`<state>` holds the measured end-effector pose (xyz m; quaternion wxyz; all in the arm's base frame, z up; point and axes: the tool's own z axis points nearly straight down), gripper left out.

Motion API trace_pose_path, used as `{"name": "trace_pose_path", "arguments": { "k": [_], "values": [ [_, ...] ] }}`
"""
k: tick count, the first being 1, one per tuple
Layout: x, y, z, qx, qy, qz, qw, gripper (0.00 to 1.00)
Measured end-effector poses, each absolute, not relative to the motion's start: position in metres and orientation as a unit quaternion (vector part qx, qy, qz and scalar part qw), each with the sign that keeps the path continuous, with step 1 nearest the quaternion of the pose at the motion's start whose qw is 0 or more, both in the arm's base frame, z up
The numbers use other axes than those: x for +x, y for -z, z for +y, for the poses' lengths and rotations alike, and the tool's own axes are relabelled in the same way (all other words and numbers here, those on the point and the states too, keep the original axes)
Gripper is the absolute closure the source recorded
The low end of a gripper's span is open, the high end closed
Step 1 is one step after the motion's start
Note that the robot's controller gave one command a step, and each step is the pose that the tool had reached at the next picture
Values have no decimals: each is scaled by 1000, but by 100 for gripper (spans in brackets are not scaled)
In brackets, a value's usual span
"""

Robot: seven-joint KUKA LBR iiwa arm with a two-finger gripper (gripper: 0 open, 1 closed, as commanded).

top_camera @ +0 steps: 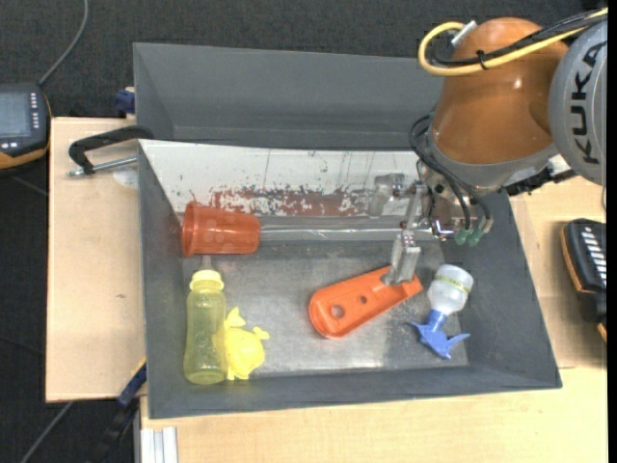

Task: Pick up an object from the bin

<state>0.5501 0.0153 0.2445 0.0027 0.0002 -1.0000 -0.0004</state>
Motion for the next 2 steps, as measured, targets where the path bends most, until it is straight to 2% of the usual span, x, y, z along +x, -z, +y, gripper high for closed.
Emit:
{"name": "trace_pose_path", "arguments": {
  "k": [1,2],
  "values": [
    [551,-249,15,0,1,-1000,-2,0],
    [537,-206,7,23,1,-1000,-4,0]
  ]
}}
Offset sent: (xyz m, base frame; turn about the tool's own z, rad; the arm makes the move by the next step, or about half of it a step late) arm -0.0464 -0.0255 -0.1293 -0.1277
